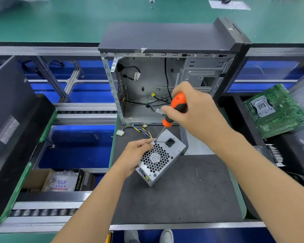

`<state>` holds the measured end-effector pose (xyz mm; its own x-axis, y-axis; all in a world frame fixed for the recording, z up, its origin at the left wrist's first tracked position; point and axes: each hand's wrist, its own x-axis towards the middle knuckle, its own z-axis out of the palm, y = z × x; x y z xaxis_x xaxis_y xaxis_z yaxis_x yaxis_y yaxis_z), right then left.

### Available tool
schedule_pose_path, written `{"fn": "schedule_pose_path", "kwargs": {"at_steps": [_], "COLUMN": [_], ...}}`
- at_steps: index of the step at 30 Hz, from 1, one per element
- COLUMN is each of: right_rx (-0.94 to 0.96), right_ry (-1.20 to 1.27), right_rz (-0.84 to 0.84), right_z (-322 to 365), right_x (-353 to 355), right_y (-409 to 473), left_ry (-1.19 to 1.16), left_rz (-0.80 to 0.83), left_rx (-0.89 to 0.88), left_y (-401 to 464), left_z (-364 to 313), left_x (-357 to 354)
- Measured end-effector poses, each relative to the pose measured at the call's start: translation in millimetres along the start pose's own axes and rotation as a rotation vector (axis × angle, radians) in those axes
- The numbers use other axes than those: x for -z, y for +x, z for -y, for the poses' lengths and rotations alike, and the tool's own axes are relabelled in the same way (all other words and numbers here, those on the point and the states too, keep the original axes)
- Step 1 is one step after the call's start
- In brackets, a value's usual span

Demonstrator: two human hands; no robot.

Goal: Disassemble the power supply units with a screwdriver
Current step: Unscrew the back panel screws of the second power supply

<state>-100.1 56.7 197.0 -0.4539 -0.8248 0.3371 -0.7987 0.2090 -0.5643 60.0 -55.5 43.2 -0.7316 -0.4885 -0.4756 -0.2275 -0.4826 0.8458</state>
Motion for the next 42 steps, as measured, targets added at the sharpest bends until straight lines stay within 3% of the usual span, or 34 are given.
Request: {"fn": "schedule_pose_path", "kwargs": {"at_steps": [4,12,21,25,29,33,38,42], "right_rx": [0.145,0.09,0.11,0.229,0.219,0.205,0.267,0.296], "right_ry": [-0.538,-0.818,-0.688,-0.495,-0.356,-0.386,-0.792,-0.945], "right_rz": [0.098,0.255,0.553,0.71,0.852,0.781,0.487,0.432], "right_z": [45,74,52,54,65,74,77,76], "right_x": [0,-1,18,21,14,5,-2,6], "right_y": [28,60,65,65,65,67,64,61], "left_ry": [0.001,-0.006,-0.026,-0.02,-0.034,0.0,0.06,0.299], "left_rz": [-0.017,-0.073,-0.077,-0.065,-0.064,-0.064,-0.077,-0.163], "left_rx": [-0.008,0.0,0.016,0.011,0.001,-0.016,-0.02,-0.242], "left_y": [1,3,4,4,3,2,0,-9], "left_z": [1,3,1,0,-1,0,0,-14], "left_x": [0,-1,1,0,-1,-1,-2,-4]}}
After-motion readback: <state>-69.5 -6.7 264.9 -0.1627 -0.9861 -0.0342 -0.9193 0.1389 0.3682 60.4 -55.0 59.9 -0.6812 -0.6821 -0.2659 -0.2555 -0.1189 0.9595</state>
